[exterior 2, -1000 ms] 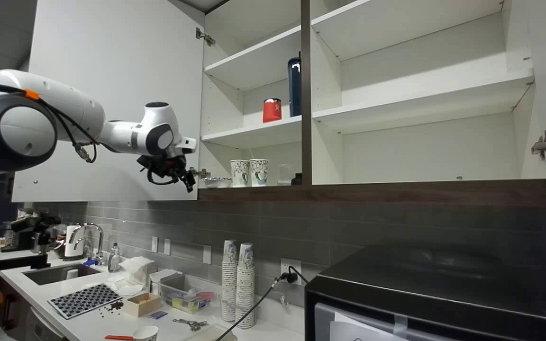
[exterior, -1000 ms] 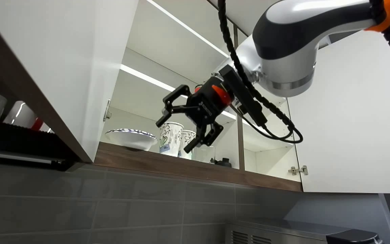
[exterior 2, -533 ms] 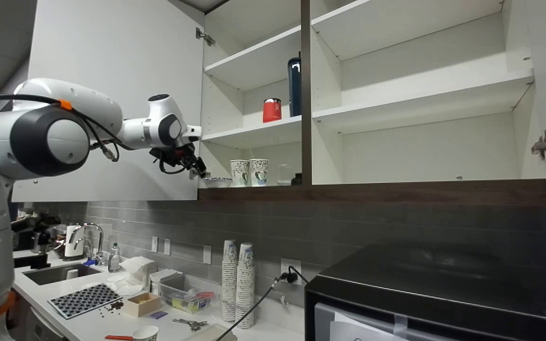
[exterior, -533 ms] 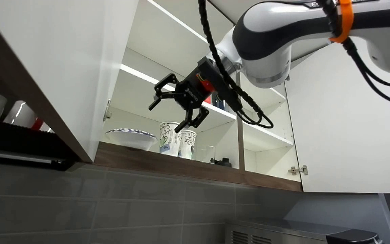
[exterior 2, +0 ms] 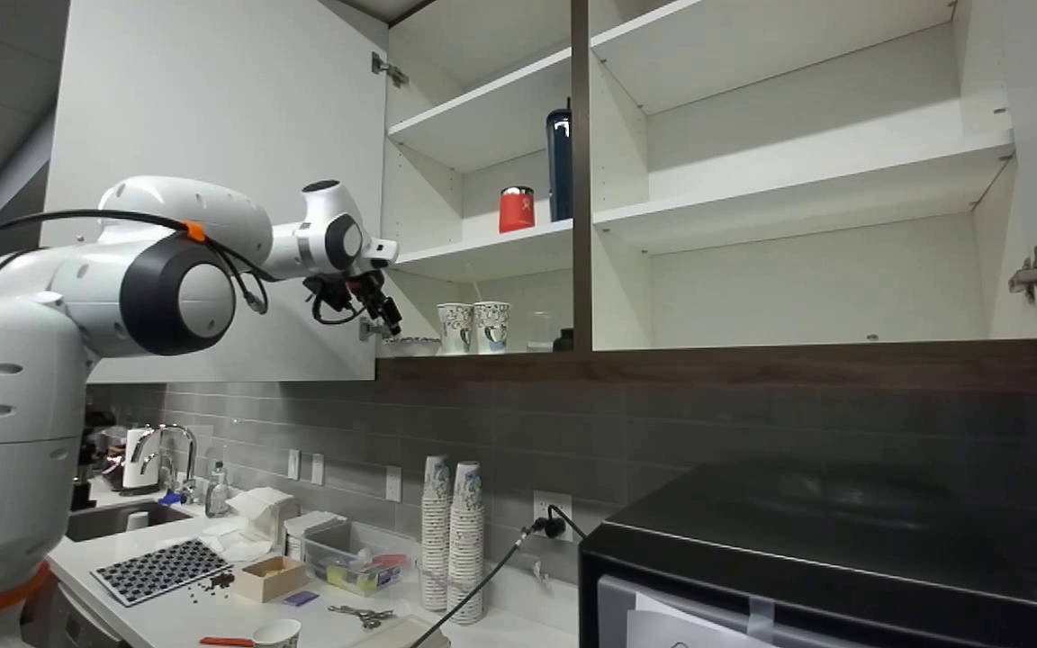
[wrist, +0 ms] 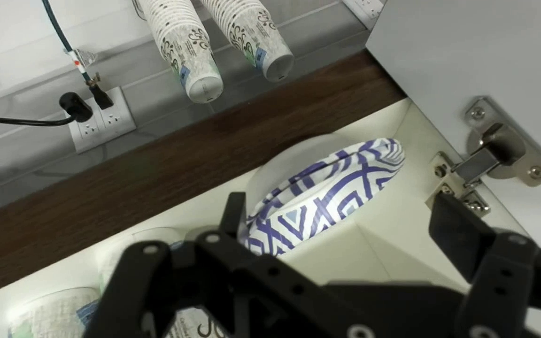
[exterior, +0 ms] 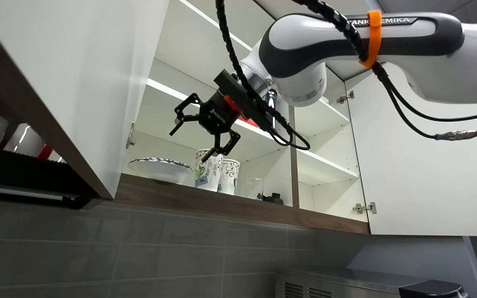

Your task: Individually move the paper bowls to the counter

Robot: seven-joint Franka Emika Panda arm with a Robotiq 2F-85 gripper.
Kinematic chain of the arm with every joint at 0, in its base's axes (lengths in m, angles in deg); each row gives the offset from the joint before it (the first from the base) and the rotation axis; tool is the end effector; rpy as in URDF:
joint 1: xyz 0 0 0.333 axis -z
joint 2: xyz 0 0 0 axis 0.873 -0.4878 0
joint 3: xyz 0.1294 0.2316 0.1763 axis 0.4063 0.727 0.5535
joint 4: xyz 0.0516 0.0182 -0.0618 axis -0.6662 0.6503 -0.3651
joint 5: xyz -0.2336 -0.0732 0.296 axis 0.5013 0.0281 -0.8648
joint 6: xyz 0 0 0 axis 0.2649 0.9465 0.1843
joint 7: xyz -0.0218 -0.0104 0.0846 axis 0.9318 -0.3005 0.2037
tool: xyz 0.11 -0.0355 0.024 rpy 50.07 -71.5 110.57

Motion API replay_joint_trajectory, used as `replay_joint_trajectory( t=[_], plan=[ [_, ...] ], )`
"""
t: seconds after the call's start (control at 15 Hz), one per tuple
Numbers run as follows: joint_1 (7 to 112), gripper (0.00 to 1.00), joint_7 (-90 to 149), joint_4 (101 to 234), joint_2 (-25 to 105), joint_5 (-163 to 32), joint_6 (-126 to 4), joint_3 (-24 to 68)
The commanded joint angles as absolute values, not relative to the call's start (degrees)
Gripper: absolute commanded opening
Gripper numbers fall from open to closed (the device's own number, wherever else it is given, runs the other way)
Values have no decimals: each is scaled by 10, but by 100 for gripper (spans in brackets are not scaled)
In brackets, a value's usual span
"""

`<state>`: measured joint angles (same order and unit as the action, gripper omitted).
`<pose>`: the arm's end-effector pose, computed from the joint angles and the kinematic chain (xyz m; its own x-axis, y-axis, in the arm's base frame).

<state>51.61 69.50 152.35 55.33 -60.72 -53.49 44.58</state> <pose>0.5214 0.2653 0.7972 0.6981 -0.3554 0.6216 -0.0679 -0.8971 -0.4367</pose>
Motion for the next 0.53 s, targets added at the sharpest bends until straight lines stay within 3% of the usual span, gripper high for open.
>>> replay_joint_trajectory(
  t=[0.0,0.47],
  plan=[
    [486,100,745,1442,515,-584,-444,426],
    [495,100,731,1453,525,-597,-440,429]
  ],
)
